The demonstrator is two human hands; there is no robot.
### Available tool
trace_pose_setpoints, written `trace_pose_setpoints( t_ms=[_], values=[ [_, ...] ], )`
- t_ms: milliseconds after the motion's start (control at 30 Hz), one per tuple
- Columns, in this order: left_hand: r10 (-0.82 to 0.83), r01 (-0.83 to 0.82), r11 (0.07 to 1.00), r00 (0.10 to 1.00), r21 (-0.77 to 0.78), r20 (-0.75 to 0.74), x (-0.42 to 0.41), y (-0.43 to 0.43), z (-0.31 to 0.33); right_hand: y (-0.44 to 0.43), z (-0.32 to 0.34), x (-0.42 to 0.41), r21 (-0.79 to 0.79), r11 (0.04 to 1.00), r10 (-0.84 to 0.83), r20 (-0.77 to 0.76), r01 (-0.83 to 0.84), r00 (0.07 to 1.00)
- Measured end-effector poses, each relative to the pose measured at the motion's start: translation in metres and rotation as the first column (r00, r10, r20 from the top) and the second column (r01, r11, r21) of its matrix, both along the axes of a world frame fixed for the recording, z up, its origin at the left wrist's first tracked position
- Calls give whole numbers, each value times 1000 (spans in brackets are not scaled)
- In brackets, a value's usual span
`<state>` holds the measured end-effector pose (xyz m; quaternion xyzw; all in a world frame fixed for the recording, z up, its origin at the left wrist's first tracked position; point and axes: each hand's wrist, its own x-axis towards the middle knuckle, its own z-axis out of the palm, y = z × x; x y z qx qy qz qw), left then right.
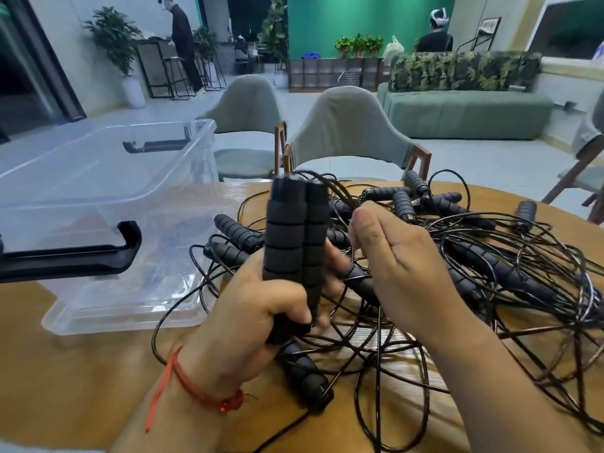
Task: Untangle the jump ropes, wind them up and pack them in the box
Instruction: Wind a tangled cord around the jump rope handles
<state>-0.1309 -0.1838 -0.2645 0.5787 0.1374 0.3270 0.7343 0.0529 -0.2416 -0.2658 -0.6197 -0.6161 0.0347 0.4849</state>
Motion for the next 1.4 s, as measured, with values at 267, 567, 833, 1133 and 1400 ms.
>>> trace_pose_setpoints(
  t_ms=[267, 567, 833, 1133, 1400],
  values=[
    [189, -96, 944, 942, -316, 278, 4, 8, 1, 15, -25, -15, -198, 954, 185, -201, -225, 962],
    [260, -157, 913, 935, -377, 240, 1, 19, -8, 11, -16, -17, -376, 908, 228, 75, -184, 971],
    [522, -533, 844, 842, -63, -134, -8, 43, -17, -18, 19, 29, -396, 913, 60, 361, 95, 931],
    [612, -581, 790, 724, 197, -318, -5, 41, -15, -25, 29, 32, -282, 958, 69, 394, 49, 916],
    [595, -127, 704, 641, 698, -484, -6, 19, -5, -18, 30, 15, -63, 995, 84, 196, -73, 977]
  ],
)
